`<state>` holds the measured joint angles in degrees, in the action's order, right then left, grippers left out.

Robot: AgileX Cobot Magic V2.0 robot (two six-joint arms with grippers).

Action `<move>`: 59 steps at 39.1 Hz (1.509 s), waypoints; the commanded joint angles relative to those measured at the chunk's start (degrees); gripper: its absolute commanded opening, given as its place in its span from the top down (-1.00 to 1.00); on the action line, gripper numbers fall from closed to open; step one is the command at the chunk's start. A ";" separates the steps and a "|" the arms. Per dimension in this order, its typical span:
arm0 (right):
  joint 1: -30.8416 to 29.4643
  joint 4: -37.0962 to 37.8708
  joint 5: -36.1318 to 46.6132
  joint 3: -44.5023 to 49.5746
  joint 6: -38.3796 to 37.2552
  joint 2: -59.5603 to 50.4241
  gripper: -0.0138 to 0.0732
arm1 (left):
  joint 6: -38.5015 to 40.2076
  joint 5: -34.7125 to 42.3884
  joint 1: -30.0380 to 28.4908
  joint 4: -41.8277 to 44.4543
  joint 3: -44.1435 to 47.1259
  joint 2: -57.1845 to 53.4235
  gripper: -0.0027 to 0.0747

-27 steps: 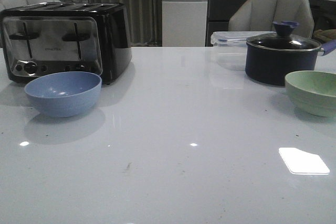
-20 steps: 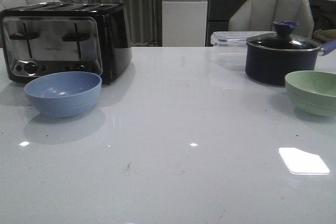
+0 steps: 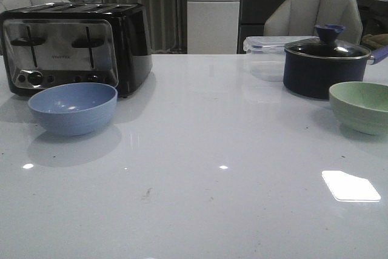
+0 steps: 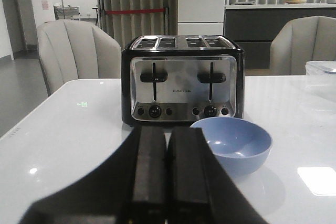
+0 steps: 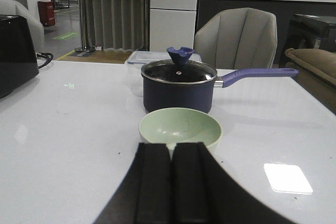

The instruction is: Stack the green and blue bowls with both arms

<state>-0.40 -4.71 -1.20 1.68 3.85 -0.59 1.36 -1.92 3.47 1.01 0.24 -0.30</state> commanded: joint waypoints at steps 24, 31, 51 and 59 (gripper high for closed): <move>-0.02 -0.62 -0.88 -17.81 0.13 -0.53 0.67 | 0.45 7.03 0.34 -0.37 -14.99 -0.72 0.68; -0.02 -0.62 -6.16 -28.61 0.13 4.35 0.67 | 0.45 2.27 0.34 -0.37 -24.48 -0.72 0.68; -0.02 -0.62 -22.49 -41.13 0.13 26.69 0.67 | 0.45 -20.77 0.34 -0.37 -35.44 15.03 0.68; -0.02 -0.62 -29.01 -41.13 0.13 34.03 0.67 | 0.45 -27.72 0.34 -0.37 -35.44 22.20 0.68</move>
<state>-0.40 -5.17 -32.05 -37.54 3.85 30.52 1.36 -31.78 3.47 1.01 -33.29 18.72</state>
